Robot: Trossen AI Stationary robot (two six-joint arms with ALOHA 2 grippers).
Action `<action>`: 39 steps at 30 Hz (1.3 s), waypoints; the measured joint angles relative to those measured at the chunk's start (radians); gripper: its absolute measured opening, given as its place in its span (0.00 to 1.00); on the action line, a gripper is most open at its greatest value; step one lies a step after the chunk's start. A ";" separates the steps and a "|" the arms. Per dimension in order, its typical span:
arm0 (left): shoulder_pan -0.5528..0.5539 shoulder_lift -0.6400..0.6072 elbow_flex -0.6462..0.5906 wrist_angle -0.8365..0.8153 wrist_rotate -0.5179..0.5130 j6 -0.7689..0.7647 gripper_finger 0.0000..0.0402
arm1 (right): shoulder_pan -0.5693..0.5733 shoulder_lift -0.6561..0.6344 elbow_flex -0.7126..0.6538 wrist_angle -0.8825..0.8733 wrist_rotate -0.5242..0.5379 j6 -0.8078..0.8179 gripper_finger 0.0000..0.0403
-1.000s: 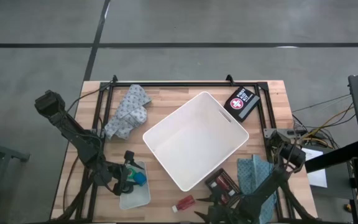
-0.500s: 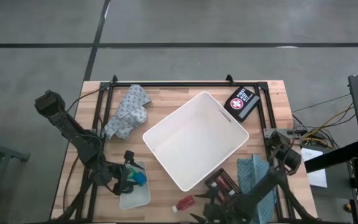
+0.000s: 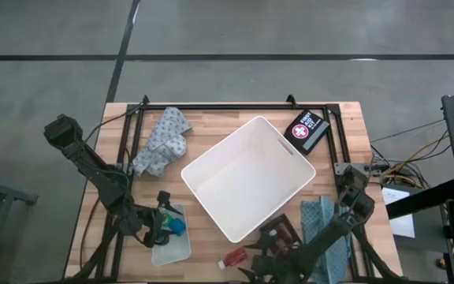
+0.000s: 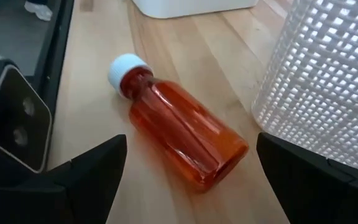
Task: Pick & place medical supplies in basket/bin
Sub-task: Put the orange bottle into the black basket
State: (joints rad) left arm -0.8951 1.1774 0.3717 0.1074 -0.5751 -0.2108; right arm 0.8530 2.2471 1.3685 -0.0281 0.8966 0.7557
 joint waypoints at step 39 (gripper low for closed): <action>0.000 0.000 0.000 -0.003 0.000 0.000 0.80 | -0.016 -0.022 0.000 0.067 0.000 -0.061 0.87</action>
State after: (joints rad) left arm -0.8951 1.1774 0.3717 0.1043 -0.5751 -0.2108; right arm 0.8375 2.2252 1.3689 0.0394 0.8965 0.6948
